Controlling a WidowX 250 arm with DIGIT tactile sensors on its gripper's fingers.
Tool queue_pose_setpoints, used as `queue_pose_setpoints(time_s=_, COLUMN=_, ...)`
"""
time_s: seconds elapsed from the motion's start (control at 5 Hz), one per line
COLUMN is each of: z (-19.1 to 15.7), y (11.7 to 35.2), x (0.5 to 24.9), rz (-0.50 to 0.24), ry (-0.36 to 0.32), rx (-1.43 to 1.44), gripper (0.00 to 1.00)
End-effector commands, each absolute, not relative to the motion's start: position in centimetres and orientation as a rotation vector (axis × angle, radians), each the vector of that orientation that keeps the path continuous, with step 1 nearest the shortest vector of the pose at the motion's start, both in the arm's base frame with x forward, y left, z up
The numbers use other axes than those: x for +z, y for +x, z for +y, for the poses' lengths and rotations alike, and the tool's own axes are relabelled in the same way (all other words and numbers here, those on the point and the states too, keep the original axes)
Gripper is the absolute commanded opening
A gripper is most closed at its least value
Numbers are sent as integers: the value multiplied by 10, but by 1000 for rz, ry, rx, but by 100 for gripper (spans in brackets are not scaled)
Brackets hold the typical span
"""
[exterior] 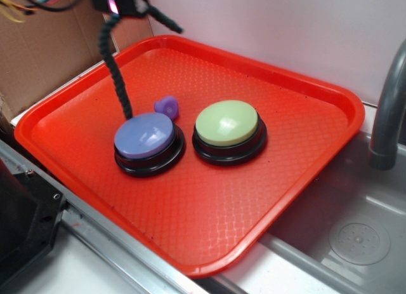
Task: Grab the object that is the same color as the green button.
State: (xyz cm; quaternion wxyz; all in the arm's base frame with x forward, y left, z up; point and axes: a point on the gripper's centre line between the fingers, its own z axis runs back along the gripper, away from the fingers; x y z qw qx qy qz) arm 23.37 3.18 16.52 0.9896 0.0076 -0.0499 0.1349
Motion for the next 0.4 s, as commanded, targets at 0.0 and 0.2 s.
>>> queue_pose_setpoints(time_s=0.0, z=28, y=190, x=195, rz=-287, ry=-22, rx=258, gripper=0)
queue_pose_setpoints(time_s=0.2, z=36, y=199, x=187, rz=-248, ry=-25, rx=307, gripper=0)
